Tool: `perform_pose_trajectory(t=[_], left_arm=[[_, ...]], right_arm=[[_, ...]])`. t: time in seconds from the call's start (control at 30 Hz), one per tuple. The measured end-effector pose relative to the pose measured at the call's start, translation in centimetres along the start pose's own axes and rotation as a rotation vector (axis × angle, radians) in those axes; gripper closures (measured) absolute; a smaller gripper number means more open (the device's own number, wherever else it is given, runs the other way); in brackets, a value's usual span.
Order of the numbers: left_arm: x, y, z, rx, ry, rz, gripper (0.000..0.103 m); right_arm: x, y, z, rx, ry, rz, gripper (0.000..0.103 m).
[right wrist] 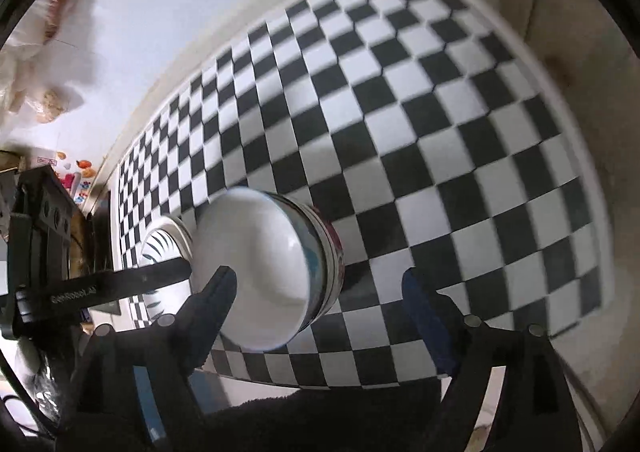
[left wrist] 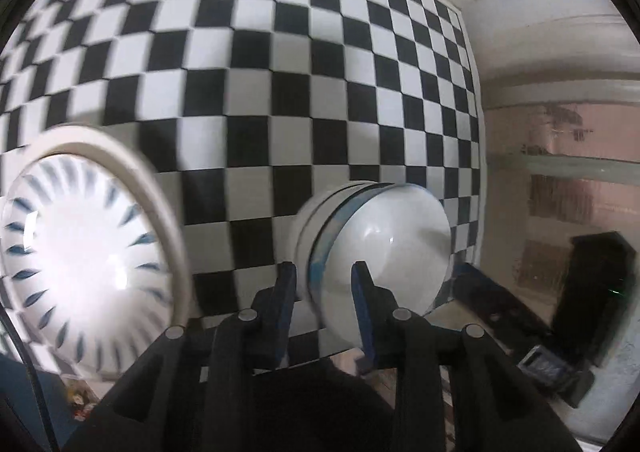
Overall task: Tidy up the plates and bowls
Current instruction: 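Close both grippers on opposite rims of the nested bowl stack, then lift the nested bowls with both grippers and carry them over the plate stack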
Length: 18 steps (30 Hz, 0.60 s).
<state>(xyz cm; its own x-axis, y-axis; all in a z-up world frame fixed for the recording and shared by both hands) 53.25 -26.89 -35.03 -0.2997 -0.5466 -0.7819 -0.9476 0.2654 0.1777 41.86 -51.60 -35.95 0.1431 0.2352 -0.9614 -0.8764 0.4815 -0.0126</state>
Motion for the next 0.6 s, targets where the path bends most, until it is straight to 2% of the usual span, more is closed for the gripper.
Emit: perform_pose_trajectory(t=[0.07,0.23,0.43,0.6], left_arm=[[1.4,-0.6,0.2,-0.008,0.009,0.037,0.076],[2.7,-1.5,0.1,-0.002,-0.014,0.049,0.074],[4.3,-2.5,-0.8,0.041,-0.092,0.088,0.074],[6.0,-3.4,-0.2,0.044,-0.113,0.122,0.074]], right_arm=[[1.5,-0.2,-0.1,0.006,-0.014,0.025,0.016],[4.9,-0.6,-0.1,0.004,-0.038,0.094,0.016],[7.8,-0.8,0.7,-0.001,-0.053,0.159,0.016],[10.2,-0.9,0.8,0.011,-0.049,0.210,0.016]])
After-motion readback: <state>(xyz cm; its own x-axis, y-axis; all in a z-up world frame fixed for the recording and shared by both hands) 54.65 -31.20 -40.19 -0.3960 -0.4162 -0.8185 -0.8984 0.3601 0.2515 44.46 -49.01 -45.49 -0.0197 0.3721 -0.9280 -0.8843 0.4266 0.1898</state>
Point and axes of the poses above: each gripper's, at about its wrist camera, not at the fingertips, and x roughly the way its jaws point, z to its left, y to its underside, the point moved 1 cm from there along x, roughly the way its jaws point, and after that the axes turned 9 degrees about y, right-handed, at the moved point
